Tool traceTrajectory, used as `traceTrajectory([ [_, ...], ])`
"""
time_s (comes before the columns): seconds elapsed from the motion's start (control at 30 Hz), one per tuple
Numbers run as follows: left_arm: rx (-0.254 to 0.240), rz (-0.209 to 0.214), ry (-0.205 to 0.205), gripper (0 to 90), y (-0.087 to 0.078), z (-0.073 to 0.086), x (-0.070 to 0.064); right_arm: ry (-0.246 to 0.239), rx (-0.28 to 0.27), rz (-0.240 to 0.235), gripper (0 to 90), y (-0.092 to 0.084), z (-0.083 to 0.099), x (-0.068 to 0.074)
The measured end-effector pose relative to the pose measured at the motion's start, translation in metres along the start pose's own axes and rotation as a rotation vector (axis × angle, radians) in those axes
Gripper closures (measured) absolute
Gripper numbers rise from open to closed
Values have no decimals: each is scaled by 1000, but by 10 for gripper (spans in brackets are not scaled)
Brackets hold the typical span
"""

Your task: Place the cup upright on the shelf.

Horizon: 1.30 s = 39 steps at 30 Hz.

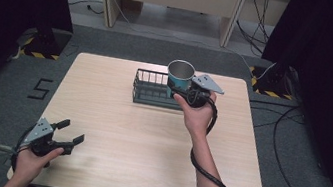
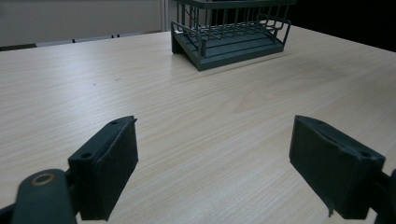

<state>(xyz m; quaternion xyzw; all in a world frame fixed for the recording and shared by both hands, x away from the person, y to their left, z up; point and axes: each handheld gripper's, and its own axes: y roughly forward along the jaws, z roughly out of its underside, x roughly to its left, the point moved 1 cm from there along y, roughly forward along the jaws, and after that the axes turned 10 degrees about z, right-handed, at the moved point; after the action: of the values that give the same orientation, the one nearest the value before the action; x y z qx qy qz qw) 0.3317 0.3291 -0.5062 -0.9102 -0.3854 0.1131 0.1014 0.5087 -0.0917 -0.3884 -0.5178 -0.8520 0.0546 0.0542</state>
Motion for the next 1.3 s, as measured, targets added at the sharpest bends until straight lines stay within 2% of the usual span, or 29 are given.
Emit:
traceTrajectory([
  [0.73,-3,4,1,147,0,0,0,17,31,14,167,41,-11,-1],
  [1.1,-5,7,0,148,0,0,0,44,50,30,167,57,-9,-4],
  [1.3,-7,6,0,148,0,0,0,39,63,39,167,68,-10,-4],
])
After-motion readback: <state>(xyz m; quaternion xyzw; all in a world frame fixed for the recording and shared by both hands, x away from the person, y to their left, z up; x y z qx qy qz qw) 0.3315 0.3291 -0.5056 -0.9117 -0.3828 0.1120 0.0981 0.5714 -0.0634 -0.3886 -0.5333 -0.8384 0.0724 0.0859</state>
